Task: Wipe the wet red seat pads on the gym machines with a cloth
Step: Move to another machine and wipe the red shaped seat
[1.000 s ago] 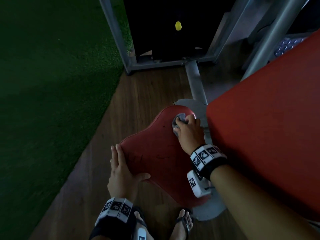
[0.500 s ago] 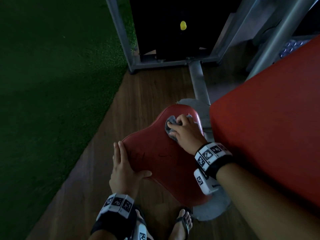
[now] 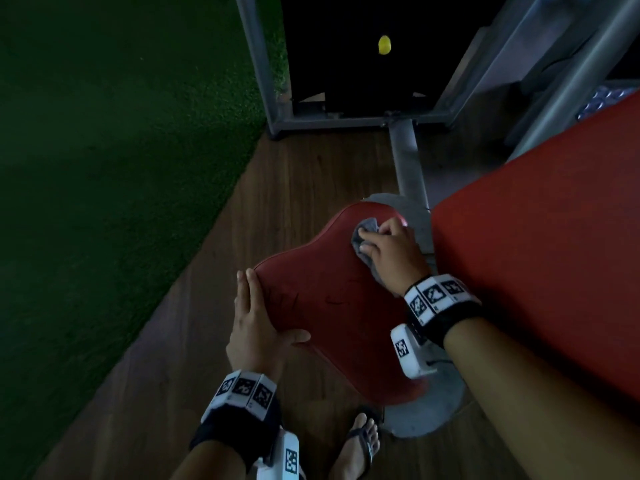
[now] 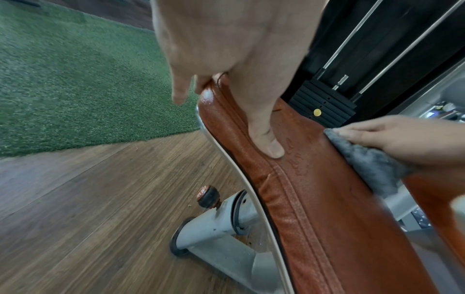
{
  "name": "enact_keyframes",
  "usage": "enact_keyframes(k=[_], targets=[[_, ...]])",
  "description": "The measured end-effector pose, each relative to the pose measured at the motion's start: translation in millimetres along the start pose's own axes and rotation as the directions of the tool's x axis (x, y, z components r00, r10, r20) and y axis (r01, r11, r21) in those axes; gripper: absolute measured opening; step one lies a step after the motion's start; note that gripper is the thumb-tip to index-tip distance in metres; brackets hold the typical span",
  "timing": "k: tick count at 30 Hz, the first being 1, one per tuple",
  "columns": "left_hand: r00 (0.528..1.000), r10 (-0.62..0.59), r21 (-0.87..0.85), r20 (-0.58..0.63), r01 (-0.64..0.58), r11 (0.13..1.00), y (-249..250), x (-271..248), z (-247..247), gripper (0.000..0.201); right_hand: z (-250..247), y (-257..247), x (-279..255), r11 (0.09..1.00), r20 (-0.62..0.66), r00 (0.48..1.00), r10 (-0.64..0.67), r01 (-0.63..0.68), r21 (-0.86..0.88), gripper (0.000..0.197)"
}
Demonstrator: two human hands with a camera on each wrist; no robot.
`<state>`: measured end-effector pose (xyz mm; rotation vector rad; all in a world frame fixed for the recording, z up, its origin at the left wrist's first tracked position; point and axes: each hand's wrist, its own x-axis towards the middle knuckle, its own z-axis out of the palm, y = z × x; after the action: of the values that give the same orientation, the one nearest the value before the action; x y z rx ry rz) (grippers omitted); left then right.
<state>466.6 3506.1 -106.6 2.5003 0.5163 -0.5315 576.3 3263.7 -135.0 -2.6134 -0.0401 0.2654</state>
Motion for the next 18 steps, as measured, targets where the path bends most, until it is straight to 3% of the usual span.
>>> enact_keyframes(k=[3,7,12,18], targets=[[1.000,0.015,-0.004,-0.003,-0.015,1.000,-1.1,-0.5,1.4,0.146,2.8,-8.7,6.8,0.996,0.042,0.999,-0.034,0.037,-0.079,0.032],[1.000,0.014,-0.005,-0.009,-0.014,1.000,-1.6,-1.1,0.8,0.146,4.5,-6.8,-11.6,0.987,0.070,0.986,-0.148,0.153,-0.057,0.038],[1.000,0.012,-0.018,0.009,-0.011,1.000,-0.4,-1.0,-0.5,0.145,4.3,17.5,-65.2,0.995,-0.144,0.985,0.093,-0.098,-0.030,0.035],[1.000,0.002,-0.006,0.020,-0.002,1.000,-0.3,0.7,0.1,0.144,24.5,7.7,-153.9,0.988,-0.123,0.982,0.146,-0.152,-0.037,0.052]])
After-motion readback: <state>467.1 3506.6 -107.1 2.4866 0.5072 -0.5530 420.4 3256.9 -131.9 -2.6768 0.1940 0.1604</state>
